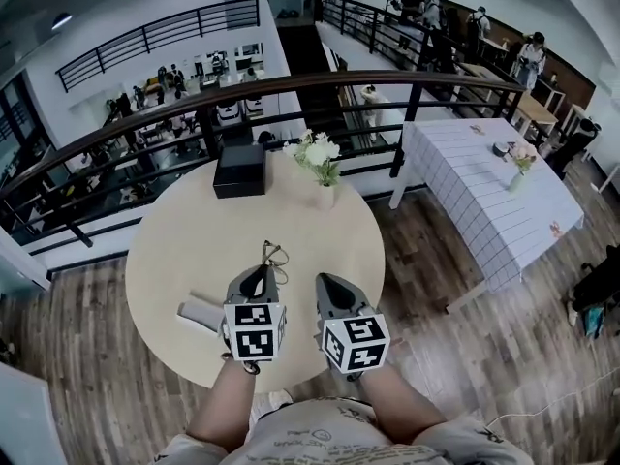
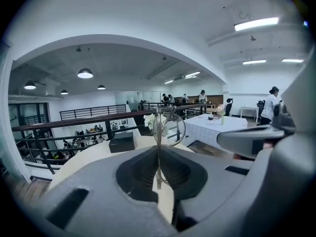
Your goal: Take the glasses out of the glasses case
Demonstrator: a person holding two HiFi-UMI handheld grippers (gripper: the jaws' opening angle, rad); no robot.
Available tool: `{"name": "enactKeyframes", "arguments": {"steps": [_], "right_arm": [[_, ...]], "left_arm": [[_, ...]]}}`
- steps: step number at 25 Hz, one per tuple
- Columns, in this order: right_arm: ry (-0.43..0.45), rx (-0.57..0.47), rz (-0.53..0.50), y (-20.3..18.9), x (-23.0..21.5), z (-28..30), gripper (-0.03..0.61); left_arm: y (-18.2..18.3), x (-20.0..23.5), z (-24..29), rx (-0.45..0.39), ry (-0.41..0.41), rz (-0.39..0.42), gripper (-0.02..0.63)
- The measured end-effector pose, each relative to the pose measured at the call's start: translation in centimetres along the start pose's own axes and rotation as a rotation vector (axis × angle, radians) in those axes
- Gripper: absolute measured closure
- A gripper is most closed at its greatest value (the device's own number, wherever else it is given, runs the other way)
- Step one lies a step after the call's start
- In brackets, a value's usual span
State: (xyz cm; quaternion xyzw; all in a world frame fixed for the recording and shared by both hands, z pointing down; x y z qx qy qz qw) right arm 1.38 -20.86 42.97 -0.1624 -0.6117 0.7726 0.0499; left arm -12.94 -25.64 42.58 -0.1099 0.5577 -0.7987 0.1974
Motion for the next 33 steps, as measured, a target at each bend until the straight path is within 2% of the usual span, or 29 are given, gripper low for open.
{"name": "enactKeyframes", "arguments": {"steps": [6,13,19,24,33], "right_arm": [[-0.04,-0.032,-0.012,1.1,-1.7,-0.5,0.569],[-0.094,-0.048,0.008,1.7,-3.0,-0.3,0.571],[-0.092,-0.048,0.002,1.7,-2.9,0.1,0.569],[-0.082,-0.045,0.005,1.3,-2.9,-0.7,0.569],[-0.079,-0.031,0.012,1.3,-2.2,1.1,0.569]], "left_arm": [[2.3,-2.2,-0.8,-0.058,-0.034,-0.024,0.595],[2.0,-2.6,0.0,-0.04,-0.048,-0.012,0.595],[2.0,-2.9,0.2,-0.042,-0.055,-0.004,0.595],[1.4,-3.7,-0.3,-0.032,-0.074,-0.028,0.595],[0.8,-2.6,0.3,-0.012,-0.071,-0.009,0.595]]}}
Point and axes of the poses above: the fingertips, and each gripper's own axes: z forward along the fingers, x to its left, y out of its top, the point moved 6 cm from there along -z, backward along the fingers
